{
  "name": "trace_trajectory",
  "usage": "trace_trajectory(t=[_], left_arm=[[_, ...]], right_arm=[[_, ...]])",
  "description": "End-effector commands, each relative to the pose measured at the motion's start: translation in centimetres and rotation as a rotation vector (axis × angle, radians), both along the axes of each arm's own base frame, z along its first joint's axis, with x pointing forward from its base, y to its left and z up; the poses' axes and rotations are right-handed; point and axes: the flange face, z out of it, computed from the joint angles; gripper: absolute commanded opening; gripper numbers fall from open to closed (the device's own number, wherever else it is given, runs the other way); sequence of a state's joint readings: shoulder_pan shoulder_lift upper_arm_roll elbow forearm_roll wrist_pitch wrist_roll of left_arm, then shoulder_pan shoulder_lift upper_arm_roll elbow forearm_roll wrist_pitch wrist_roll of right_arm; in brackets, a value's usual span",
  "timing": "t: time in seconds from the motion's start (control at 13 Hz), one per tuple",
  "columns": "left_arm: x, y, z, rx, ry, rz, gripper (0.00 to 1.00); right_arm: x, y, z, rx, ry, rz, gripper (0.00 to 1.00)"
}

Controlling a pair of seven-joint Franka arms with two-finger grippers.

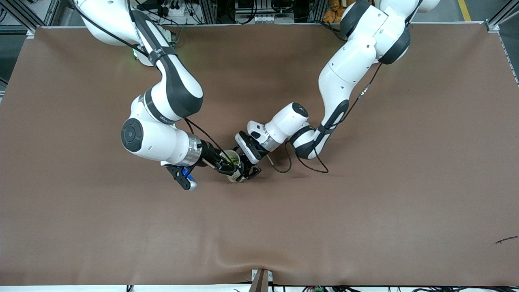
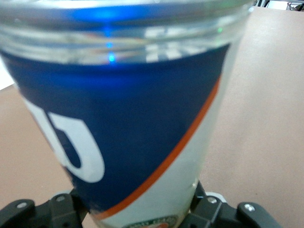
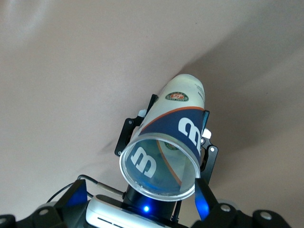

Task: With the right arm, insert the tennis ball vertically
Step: 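Open the right gripper to drop the ball into the can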

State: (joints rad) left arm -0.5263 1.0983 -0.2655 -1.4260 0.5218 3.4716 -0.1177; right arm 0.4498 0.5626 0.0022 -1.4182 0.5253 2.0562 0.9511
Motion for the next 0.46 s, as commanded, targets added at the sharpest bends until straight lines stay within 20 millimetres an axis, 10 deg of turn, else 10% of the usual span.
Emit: trace_trajectory(t=[0.0,0.08,0.38], left_arm=[[0.1,-0.2,0.4,-0.006,-0.014,0.002,0.85],[0.2,0.0,0.3,-0.006,-0.012,0.006,1.0],[0.4,0.8,-0.1,0.006,-0.006,0.009,1.0]], right_arm=[[1.4,-2.5,1.0,-0.039,-0.059,0.048,1.0],[1.7,-3.6,1.4,-0.062,-0.092,0.105,1.0],[2.7,-13.8,4.9,-0.101,-0.116,0.326,1.0]])
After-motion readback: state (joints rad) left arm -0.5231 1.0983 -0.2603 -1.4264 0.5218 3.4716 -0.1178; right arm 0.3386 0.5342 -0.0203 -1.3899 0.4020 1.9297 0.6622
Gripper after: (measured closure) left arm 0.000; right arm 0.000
